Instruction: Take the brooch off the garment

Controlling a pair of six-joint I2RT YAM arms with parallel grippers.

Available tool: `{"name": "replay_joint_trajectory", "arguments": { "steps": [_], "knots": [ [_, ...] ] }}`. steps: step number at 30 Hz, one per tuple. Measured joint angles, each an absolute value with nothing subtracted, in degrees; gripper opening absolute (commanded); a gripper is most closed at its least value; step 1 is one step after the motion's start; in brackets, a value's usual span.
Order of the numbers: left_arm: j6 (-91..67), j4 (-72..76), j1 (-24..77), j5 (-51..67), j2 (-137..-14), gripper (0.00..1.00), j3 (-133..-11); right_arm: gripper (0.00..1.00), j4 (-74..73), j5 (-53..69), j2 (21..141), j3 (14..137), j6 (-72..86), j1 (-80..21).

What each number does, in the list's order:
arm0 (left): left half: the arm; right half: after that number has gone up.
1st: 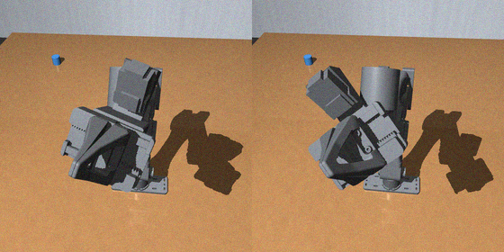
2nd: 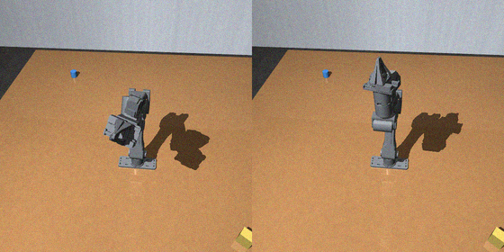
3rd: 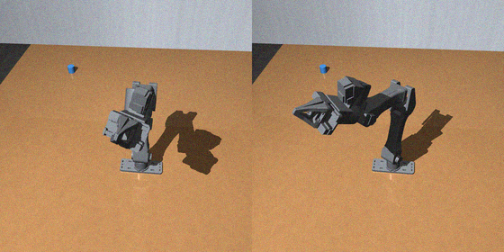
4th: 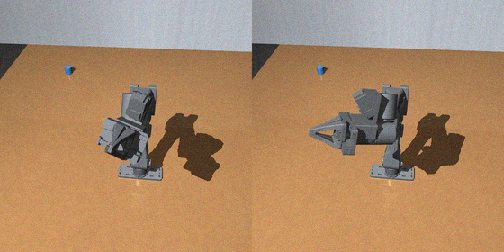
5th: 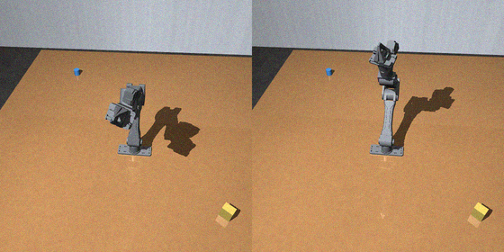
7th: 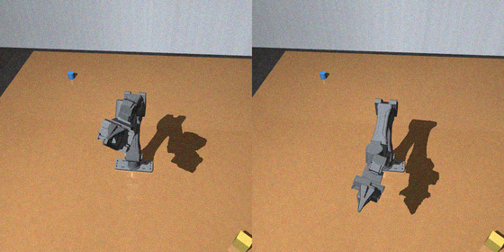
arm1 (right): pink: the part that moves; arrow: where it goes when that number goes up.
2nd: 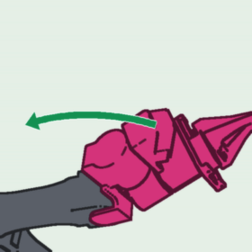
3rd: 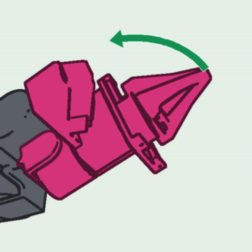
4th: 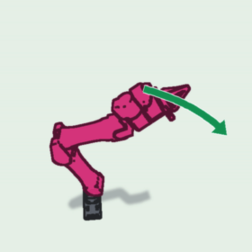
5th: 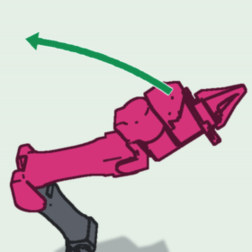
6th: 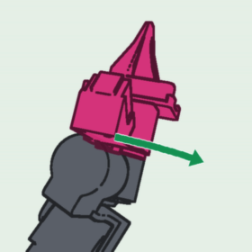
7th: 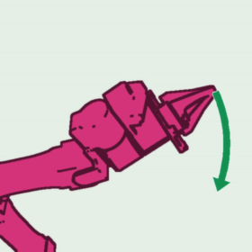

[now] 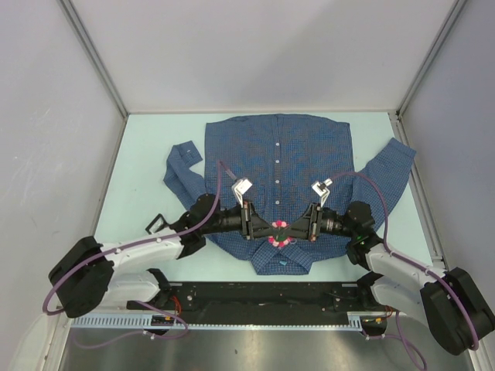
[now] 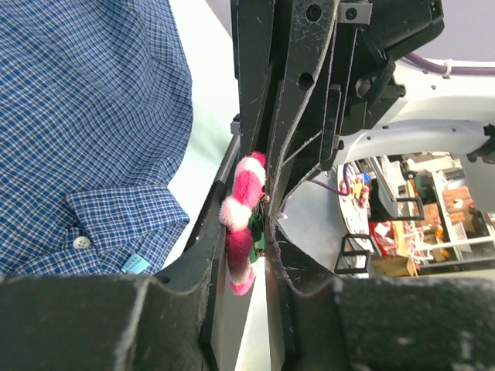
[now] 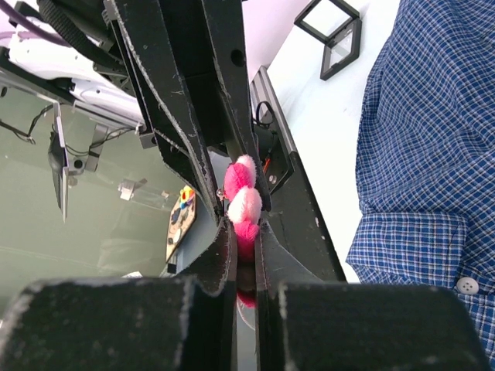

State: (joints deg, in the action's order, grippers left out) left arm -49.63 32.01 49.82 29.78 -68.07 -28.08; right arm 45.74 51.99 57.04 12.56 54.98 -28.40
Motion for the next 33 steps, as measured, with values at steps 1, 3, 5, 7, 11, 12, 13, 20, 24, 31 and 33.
{"name": "replay_joint_trajectory", "arguments": {
  "steps": [1,3,5,7,11,12,13,20,24,31,33],
  "knots": [
    [-49.7,32.2,49.7,30.2,-68.3,0.18,-28.1,0.0,45.7,52.2,57.0,12.6,54.8,-28.4],
    [-50.1,32.5,49.6,30.9,-68.6,0.18,-28.1,0.0,45.7,52.6,57.0,12.6,54.6,-28.4],
    [-50.4,33.3,49.4,32.1,-69.1,0.18,-28.0,0.0,45.7,53.1,57.0,12.6,54.4,-28.3],
    [-50.9,34.4,49.3,33.1,-69.7,0.17,-27.8,0.0,45.7,53.7,57.0,12.6,54.3,-28.3],
    [-51.7,35.9,49.1,35.2,-70.5,0.15,-27.7,0.0,45.7,55.1,56.8,12.6,53.9,-28.2],
    [-52.0,36.4,49.1,35.8,-70.8,0.15,-27.7,0.0,45.7,55.5,56.7,12.6,53.9,-28.2],
    [-52.2,37.0,49.0,36.4,-71.2,0.15,-27.7,0.0,45.7,55.9,56.7,12.6,53.8,-28.2],
    [-53.6,40.7,48.4,41.6,-73.8,0.14,-27.6,0.0,45.7,58.6,56.7,12.6,52.4,-28.3],
    [-54.4,43.0,48.1,44.2,-75.1,0.14,-27.6,0.0,45.1,59.5,56.4,12.9,51.5,-28.6],
    [-55.5,45.0,48.0,48.3,-76.5,0.18,-27.6,0.0,42.9,61.0,56.0,13.6,49.8,-29.9],
    [-55.5,44.9,48.0,49.0,-76.7,0.18,-27.6,0.0,41.9,60.9,55.7,13.7,49.2,-30.3]
  ]
}}
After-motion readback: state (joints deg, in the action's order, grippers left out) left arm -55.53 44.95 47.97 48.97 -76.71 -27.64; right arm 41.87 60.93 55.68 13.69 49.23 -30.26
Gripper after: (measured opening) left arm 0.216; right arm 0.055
